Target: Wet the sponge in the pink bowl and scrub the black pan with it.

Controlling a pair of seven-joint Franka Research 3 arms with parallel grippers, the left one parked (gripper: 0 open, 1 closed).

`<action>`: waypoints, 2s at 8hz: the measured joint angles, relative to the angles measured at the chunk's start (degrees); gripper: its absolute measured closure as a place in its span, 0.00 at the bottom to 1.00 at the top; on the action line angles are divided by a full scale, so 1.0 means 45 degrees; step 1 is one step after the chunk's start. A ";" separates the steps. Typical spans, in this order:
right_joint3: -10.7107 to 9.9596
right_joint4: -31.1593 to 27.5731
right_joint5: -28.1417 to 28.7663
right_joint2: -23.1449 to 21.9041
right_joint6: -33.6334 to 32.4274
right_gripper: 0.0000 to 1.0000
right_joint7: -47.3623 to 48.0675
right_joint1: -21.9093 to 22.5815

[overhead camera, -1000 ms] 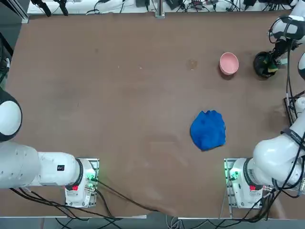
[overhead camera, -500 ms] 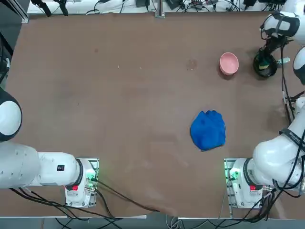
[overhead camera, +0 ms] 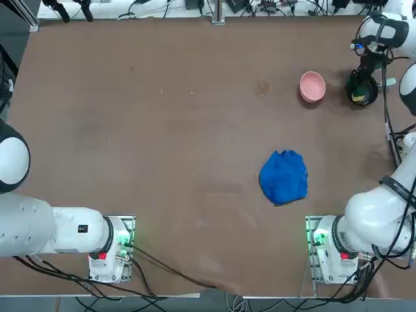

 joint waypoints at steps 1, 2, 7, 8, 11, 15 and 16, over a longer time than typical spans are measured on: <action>0.0000 -0.0041 0.0020 0.0004 -0.0149 0.88 -0.0472 -0.0255; -0.0004 -0.0050 0.0001 0.0003 -0.0158 0.88 -0.0958 -0.0589; 0.0002 -0.0092 -0.1253 0.0117 0.1980 0.88 -0.1610 -0.1485; 0.0016 -0.0094 -0.1303 0.0178 0.2395 0.88 -0.1610 -0.1480; 0.0149 -0.0069 -0.1323 0.0186 0.2835 0.88 -0.1374 -0.1290; 0.0536 0.0174 -0.1322 0.0002 0.1754 0.88 -0.0314 -0.0243; 0.0570 0.0283 -0.1322 -0.0277 0.1132 0.88 -0.0312 -0.0243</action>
